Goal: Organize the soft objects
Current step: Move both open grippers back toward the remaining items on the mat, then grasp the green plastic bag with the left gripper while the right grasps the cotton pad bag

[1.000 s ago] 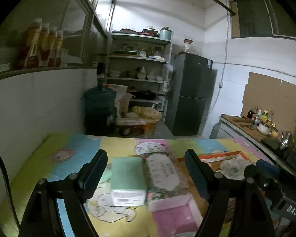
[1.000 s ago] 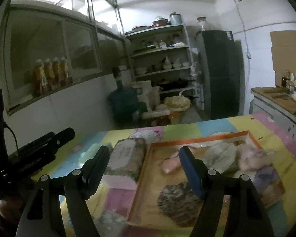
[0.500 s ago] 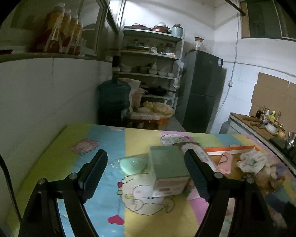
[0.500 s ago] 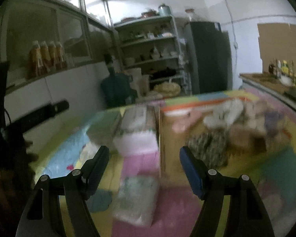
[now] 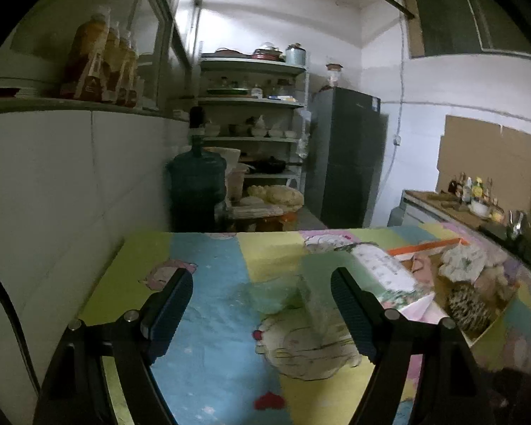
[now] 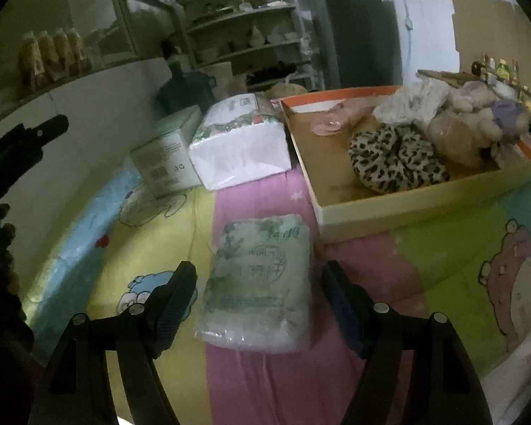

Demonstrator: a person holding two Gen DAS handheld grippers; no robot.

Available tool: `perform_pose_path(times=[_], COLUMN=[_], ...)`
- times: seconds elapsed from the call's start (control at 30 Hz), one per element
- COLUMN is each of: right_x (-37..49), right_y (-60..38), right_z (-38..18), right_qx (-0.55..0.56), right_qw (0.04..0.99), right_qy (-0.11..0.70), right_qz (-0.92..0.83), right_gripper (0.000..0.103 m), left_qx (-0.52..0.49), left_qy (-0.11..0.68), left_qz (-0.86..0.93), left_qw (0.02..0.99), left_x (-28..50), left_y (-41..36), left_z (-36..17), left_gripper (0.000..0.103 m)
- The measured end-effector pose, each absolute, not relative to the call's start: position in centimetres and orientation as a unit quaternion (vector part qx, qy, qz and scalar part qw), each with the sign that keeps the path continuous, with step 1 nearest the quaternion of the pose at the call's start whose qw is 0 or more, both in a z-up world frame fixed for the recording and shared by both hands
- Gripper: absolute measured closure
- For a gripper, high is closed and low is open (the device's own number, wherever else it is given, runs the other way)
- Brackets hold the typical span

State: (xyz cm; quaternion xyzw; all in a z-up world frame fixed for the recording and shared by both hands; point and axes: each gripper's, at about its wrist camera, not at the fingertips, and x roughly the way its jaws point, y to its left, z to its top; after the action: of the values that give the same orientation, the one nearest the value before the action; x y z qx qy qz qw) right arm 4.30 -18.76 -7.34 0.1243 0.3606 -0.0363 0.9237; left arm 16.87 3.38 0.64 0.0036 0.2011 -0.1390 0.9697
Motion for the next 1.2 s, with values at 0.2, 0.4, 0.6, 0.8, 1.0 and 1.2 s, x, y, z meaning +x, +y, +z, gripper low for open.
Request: perform_pose_path(times=[0.2,0.4,0.6,0.8,1.0,1.2], right_x=[4.7,4.7,5.0,5.4,5.5,5.7], right_y=[-18.1,-17.3,-17.2,-17.7,-18.2,-18.4], right_z=[-7.4,-6.6,-5.7,-5.3,-5.0,-4.9], right_qx=[0.108,0.108,0.102,0.109,0.114,0.116], right_qw=[0.925,0.929,0.935,0.935,0.937,0.937], right_qy=[0.365,0.352,0.337,0.332,0.325,0.323], right_qz=[-0.004,0.042,0.053,0.056,0.055,0.062], right_gripper=[0.058,0.059,0.059,0.059,0.059,0.059], left_qx=[0.038,0.074,0.150,0.209,0.222,0.214], left_qy=[0.215,0.270,0.293,0.313,0.331,0.331], left_qz=[-0.154,-0.239,-0.268,-0.293,-0.288,-0.286], left_qw=[0.964,0.930,0.906,0.879,0.871,0.874], left_x=[19.7,23.4,26.6,28.4,29.2,28.5], left_y=[4.9,3.5,1.0,-0.9,-1.6,-1.3], left_z=[-0.4,-2.4,-4.6,-6.2,-7.1,-6.9], left_gripper=[0.023,0.023,0.023,0.031,0.051,0.057])
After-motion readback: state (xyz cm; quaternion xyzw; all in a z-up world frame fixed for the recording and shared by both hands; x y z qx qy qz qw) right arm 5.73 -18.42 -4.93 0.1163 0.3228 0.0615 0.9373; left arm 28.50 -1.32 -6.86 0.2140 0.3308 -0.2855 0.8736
